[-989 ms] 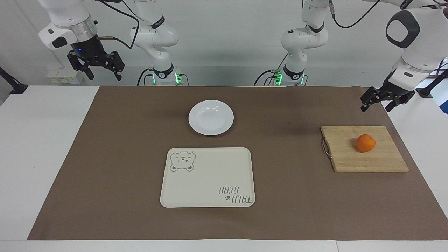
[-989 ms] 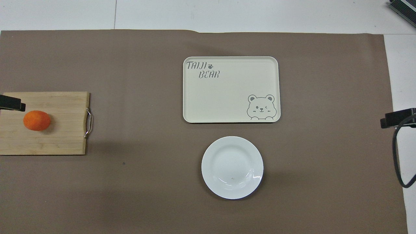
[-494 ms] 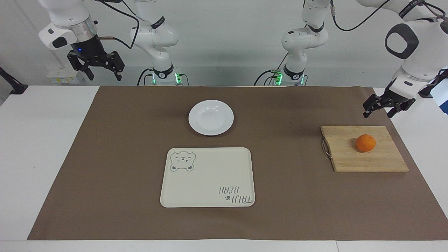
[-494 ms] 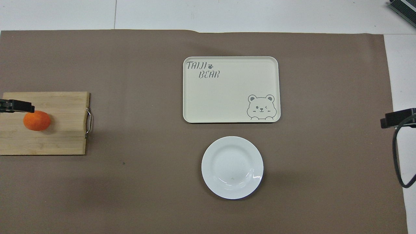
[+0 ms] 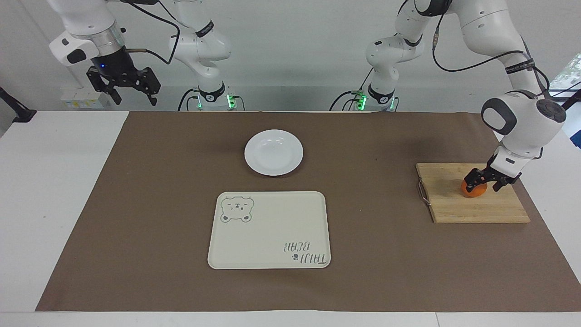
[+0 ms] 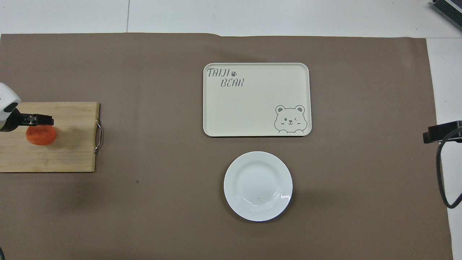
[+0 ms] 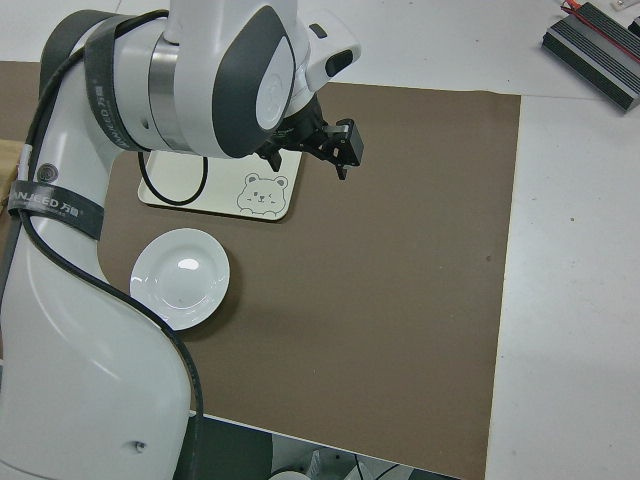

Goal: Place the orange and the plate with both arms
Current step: 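Lower the left gripper onto the orange and close on it, then carry the orange with the left gripper over the white plate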

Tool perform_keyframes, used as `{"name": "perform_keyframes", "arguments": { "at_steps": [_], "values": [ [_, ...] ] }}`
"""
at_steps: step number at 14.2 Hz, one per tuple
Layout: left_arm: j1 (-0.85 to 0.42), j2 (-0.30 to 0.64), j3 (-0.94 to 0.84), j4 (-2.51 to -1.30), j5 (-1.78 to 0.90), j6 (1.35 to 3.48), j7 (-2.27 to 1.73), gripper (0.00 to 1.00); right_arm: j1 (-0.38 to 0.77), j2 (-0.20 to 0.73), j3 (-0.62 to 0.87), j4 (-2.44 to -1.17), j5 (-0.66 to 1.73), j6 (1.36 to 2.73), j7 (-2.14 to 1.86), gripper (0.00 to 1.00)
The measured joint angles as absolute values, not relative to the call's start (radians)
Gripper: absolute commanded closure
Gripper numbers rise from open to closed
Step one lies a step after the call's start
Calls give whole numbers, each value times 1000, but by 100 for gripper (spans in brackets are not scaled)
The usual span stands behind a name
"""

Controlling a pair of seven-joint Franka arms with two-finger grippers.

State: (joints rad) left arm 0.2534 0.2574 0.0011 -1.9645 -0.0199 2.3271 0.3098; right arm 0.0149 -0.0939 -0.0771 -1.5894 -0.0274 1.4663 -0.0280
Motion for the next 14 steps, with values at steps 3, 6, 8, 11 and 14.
{"name": "perform_keyframes", "arguments": {
  "at_steps": [3, 6, 8, 11, 14],
  "values": [
    [259, 274, 1, -1990, -20, 2347, 310, 0, 15, -95, -77, -1593, -27, 1466, -28, 0],
    [261, 268, 2, -2023, -20, 2349, 310, 3, 15, -95, -77, -1594, -27, 1466, -28, 0],
    [267, 264, 1, -2030, -20, 2349, 310, 67, 15, -95, -77, -1595, -27, 1466, -28, 0],
    [291, 260, 2, -2031, -20, 2349, 311, 100, 15, -95, -78, -1595, -27, 1466, -28, 0],
    [289, 241, -11, -2031, -20, 2334, 311, 100, 15, -96, -78, -1595, -27, 1466, -28, 0]
  ]
}}
